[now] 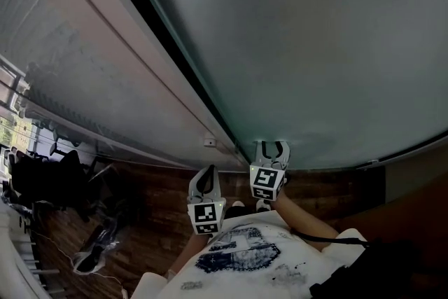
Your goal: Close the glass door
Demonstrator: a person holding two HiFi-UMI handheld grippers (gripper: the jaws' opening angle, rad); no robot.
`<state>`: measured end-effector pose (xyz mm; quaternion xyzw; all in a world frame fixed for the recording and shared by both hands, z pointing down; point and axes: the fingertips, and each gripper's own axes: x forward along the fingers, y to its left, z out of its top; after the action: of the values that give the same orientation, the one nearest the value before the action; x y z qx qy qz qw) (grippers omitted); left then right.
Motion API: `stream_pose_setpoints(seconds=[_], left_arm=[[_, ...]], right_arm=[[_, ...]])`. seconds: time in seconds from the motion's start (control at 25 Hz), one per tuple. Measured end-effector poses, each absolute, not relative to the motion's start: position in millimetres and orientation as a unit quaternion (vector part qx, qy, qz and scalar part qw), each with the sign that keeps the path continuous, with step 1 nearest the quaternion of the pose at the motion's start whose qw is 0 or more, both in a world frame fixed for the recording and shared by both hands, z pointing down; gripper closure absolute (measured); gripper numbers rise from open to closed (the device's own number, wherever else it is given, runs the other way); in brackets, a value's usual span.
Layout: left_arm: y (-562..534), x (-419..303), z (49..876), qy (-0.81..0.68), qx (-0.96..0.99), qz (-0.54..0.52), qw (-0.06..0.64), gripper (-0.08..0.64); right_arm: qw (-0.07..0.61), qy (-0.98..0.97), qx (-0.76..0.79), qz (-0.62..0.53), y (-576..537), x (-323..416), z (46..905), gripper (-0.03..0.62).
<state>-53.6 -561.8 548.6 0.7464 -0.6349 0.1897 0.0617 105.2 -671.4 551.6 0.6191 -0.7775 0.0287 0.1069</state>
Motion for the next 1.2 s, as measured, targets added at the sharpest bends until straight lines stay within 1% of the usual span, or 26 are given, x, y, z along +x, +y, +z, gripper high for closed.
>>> stream_pose_setpoints(seconds=[0.28, 0.52, 0.72, 0.76, 0.8, 0.88, 0.92, 0.96, 1.04, 1.08, 1.12, 1.2], left_arm=[[-544.1, -67.0, 556.6, -0.639, 0.738, 0.204, 0.072, 0.557], [-540.2, -79.6, 548.3, -0.616, 0.759, 0.205, 0.051, 0.557], [-528.8, -104.9, 539.7, -0.599, 0.772, 0.208, 0.039, 0.557], [-526.4, -111.5, 538.8, -0.597, 0.774, 0.208, 0.04, 0.557], [-523.6, -117.5, 537.9, -0.596, 0.775, 0.206, 0.041, 0.557], [-516.6, -127.3, 534.9, -0.591, 0.781, 0.198, 0.043, 0.557], [-512.2, -131.9, 533.2, -0.588, 0.784, 0.194, 0.042, 0.557], [-507.1, -137.4, 532.6, -0.586, 0.787, 0.189, 0.04, 0.557], [-495.5, -150.5, 535.7, -0.582, 0.792, 0.182, 0.04, 0.557], [-489.9, -157.3, 538.8, -0.581, 0.793, 0.179, 0.043, 0.557], [-484.8, -163.6, 542.5, -0.579, 0.794, 0.179, 0.046, 0.557], [-475.5, -175.8, 550.2, -0.574, 0.798, 0.178, 0.052, 0.558]], right_arm=[[0.102, -0.778, 0.62, 0.03, -670.4, 102.6, 553.6, 0.463], [0.087, -0.778, 0.621, 0.029, -669.8, 99.1, 555.6, 0.463], [0.084, -0.784, 0.614, 0.034, -672.2, 105.8, 555.4, 0.462], [0.076, -0.79, 0.607, 0.043, -671.7, 106.7, 555.5, 0.451], [0.058, -0.796, 0.6, 0.056, -670.0, 108.8, 555.6, 0.421], [0.015, -0.799, 0.596, 0.083, -662.2, 118.1, 554.5, 0.406], [0.011, -0.795, 0.6, 0.087, -656.3, 123.7, 554.6, 0.402], [0.019, -0.79, 0.606, 0.087, -649.1, 128.9, 556.3, 0.41], [0.048, -0.778, 0.621, 0.088, -630.5, 136.3, 562.8, 0.465], [0.058, -0.773, 0.626, 0.092, -620.1, 137.7, 565.7, 0.533], [0.064, -0.768, 0.63, 0.093, -610.0, 137.8, 567.3, 0.563], [0.073, -0.76, 0.64, 0.084, -590.8, 134.1, 568.1, 0.574]])
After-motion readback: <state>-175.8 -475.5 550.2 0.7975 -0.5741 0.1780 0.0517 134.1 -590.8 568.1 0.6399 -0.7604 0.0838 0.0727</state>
